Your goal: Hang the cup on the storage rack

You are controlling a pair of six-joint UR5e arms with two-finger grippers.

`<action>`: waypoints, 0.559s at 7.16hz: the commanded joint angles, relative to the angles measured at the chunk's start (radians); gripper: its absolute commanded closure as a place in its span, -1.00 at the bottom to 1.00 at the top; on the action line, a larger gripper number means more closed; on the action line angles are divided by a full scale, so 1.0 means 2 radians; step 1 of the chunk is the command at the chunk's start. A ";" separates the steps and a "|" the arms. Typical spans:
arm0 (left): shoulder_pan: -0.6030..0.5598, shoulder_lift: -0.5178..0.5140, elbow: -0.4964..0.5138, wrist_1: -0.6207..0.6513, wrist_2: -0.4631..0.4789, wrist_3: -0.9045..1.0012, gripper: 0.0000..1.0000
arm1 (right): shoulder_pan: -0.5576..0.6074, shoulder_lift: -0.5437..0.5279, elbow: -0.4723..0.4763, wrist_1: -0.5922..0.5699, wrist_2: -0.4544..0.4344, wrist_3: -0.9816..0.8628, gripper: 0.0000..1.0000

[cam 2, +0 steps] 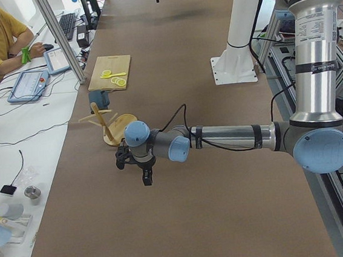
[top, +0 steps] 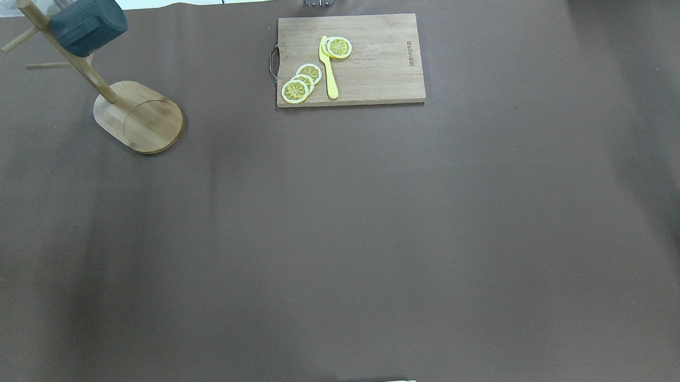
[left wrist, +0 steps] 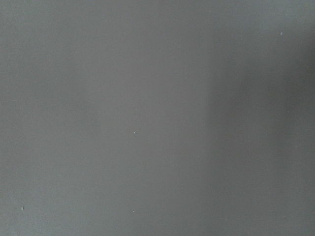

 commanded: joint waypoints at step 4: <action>-0.001 0.000 -0.006 0.000 -0.001 -0.001 -0.95 | 0.005 -0.002 0.001 0.000 0.002 0.000 -1.00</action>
